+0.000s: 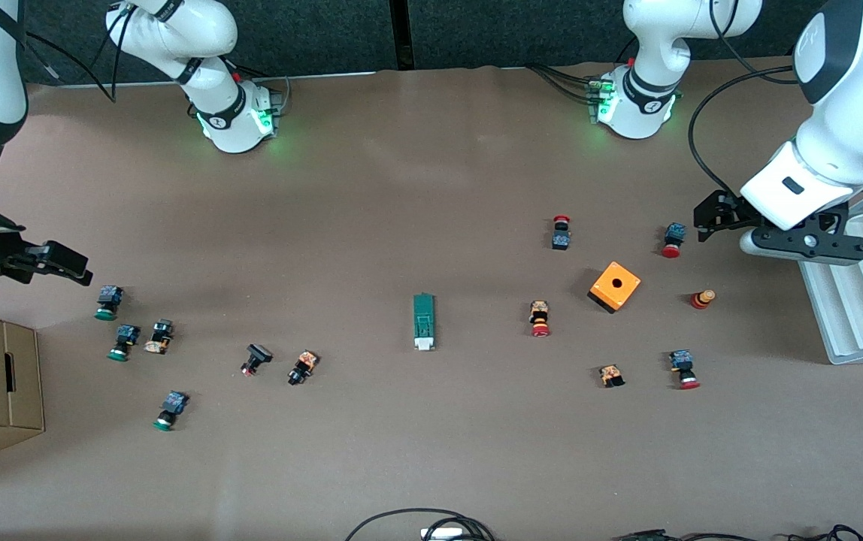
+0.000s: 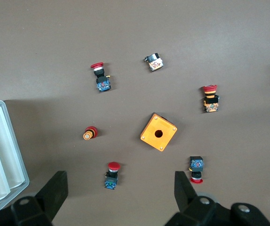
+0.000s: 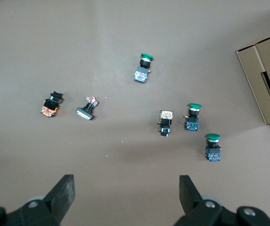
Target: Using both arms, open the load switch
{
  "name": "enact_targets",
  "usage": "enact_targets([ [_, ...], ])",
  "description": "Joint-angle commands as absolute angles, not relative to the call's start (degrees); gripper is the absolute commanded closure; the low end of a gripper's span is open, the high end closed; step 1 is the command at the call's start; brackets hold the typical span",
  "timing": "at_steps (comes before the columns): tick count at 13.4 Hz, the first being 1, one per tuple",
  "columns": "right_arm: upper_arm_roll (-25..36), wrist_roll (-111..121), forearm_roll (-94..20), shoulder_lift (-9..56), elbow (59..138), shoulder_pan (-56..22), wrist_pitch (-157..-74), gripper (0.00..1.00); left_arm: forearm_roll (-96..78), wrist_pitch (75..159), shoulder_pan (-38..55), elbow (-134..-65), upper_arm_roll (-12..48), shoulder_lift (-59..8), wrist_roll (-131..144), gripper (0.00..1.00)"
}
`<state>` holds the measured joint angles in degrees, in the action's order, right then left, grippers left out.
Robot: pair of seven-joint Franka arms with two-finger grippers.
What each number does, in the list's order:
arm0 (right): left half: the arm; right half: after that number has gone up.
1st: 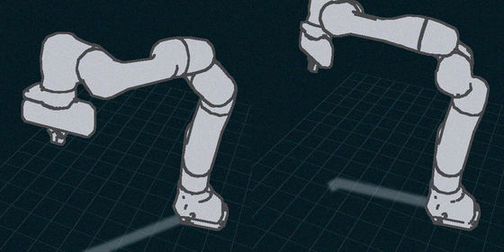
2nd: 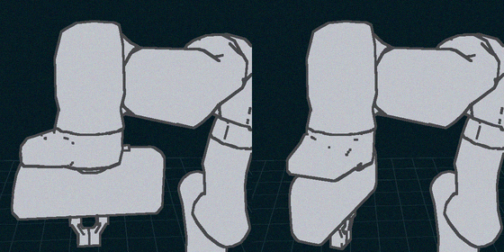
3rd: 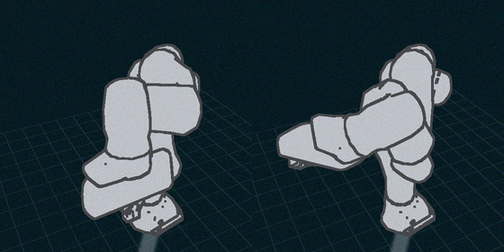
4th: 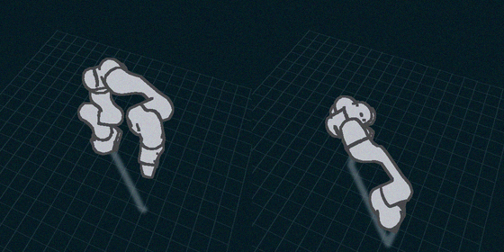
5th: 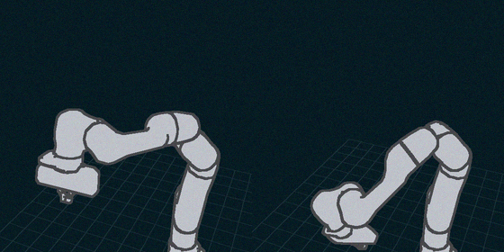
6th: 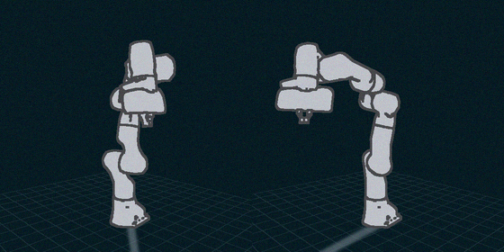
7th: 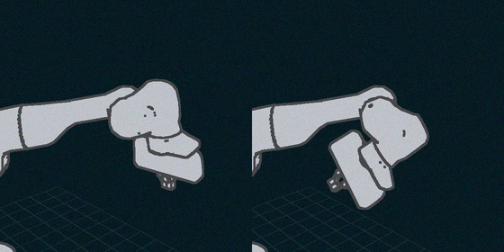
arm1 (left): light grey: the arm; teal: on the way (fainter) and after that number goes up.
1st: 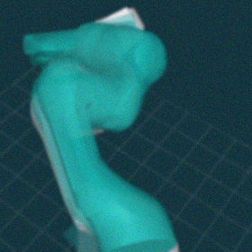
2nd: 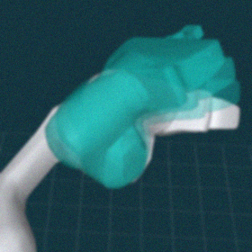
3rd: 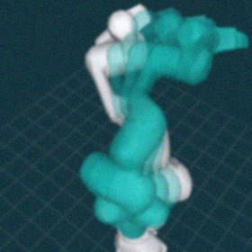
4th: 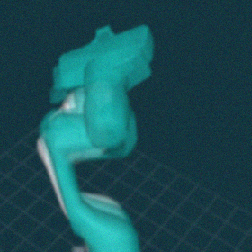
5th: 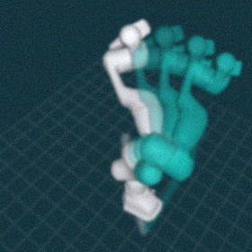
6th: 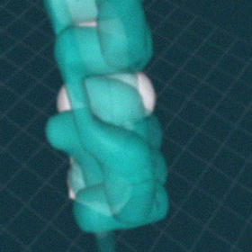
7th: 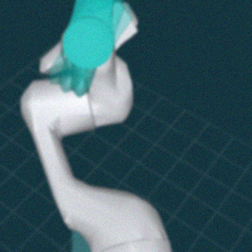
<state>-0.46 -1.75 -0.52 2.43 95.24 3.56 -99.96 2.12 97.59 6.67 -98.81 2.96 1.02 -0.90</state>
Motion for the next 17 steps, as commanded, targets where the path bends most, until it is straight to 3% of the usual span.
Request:
enact_targets([
  [1, -0.6, -2.6, 0.2, 4.7, 94.0, 3.1, -99.3, 0.00, 1.5, 98.0, 7.2, -99.5, 2.6, 1.9, -1.1, 0.00],
  [17, -0.4, -4.0, 0.4, 5.0, 93.7, 2.6, -99.0, 0.00, 0.9, 97.1, 6.9, -98.8, 2.5, 1.0, -1.6, 0.00],
])
